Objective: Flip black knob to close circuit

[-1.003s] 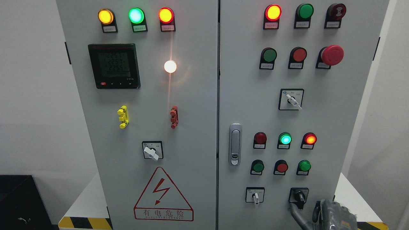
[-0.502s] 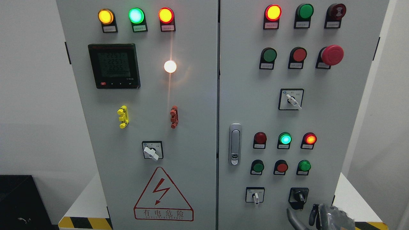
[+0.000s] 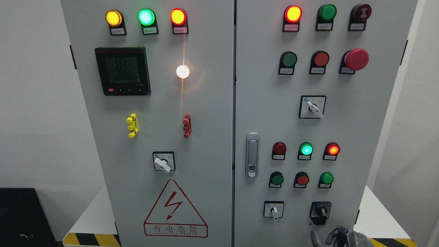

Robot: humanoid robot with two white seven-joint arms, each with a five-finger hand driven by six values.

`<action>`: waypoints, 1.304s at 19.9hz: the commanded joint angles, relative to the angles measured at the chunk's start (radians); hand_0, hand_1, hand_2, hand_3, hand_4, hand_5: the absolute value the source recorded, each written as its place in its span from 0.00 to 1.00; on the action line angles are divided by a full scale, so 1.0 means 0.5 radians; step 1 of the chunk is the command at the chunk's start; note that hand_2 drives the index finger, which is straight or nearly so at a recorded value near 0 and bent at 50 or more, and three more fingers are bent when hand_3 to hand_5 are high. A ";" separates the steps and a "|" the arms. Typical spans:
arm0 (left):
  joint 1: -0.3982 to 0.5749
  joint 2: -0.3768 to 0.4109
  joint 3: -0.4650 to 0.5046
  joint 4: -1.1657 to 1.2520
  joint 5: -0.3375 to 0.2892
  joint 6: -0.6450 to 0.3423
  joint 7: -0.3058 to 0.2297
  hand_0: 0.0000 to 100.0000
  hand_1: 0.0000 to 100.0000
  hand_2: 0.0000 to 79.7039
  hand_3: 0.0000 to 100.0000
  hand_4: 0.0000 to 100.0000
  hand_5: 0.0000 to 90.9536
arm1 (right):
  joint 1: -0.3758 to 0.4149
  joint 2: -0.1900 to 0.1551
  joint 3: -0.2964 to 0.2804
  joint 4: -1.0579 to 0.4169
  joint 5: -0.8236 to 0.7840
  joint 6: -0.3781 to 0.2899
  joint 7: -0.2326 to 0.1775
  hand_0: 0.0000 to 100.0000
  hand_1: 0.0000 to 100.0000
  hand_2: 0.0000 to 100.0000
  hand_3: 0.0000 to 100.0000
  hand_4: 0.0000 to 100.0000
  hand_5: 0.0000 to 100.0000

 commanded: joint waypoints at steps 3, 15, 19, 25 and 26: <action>0.043 -0.001 0.001 -0.046 0.000 -0.002 0.000 0.12 0.56 0.00 0.00 0.00 0.00 | 0.228 -0.001 0.013 -0.270 -0.953 -0.011 -0.092 0.00 0.11 0.39 0.61 0.55 0.47; 0.043 -0.001 0.001 -0.046 0.000 -0.002 0.000 0.12 0.56 0.00 0.00 0.00 0.00 | 0.449 -0.013 -0.060 -0.337 -1.648 -0.253 -0.010 0.00 0.10 0.15 0.26 0.22 0.10; 0.043 -0.001 -0.002 -0.046 0.000 -0.002 0.000 0.12 0.56 0.00 0.00 0.00 0.00 | 0.449 -0.013 -0.060 -0.328 -1.669 -0.250 0.031 0.00 0.09 0.11 0.20 0.16 0.05; 0.043 -0.001 0.001 -0.046 0.000 -0.002 0.000 0.12 0.56 0.00 0.00 0.00 0.00 | 0.479 -0.013 -0.070 -0.328 -1.691 -0.250 0.034 0.00 0.08 0.10 0.19 0.15 0.03; 0.043 -0.001 0.001 -0.046 0.000 -0.002 0.000 0.12 0.56 0.00 0.00 0.00 0.00 | 0.483 -0.013 -0.070 -0.328 -1.694 -0.250 0.034 0.00 0.08 0.10 0.19 0.15 0.02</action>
